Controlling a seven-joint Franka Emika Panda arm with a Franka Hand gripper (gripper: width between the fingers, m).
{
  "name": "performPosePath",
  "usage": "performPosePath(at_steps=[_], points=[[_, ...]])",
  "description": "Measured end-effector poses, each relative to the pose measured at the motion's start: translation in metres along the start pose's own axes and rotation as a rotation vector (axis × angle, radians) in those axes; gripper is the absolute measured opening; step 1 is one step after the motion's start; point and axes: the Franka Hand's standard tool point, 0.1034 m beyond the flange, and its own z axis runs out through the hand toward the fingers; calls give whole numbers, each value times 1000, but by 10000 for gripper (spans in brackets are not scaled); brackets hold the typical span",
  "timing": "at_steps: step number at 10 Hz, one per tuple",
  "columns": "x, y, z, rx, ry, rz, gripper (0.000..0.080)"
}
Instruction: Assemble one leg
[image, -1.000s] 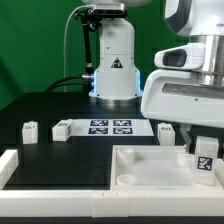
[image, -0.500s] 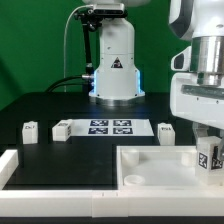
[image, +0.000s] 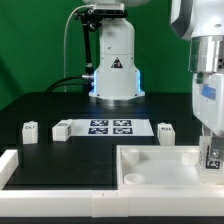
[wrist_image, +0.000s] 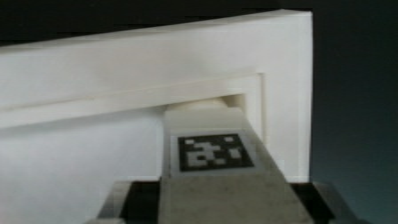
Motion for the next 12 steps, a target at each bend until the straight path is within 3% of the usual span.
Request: performPosePath(at_steps=[1,2,3,4,9,12], points=[[0,0,0,0,0,-39,317],[-1,0,0,4,-1,-51,513],[-3,-1,-1,19,1,-177,513],[-3,-3,-2,28,1,-346,619],[1,-12,-7,82,37,-1019,649],[2,-7,-4,70,52,-1232,649]])
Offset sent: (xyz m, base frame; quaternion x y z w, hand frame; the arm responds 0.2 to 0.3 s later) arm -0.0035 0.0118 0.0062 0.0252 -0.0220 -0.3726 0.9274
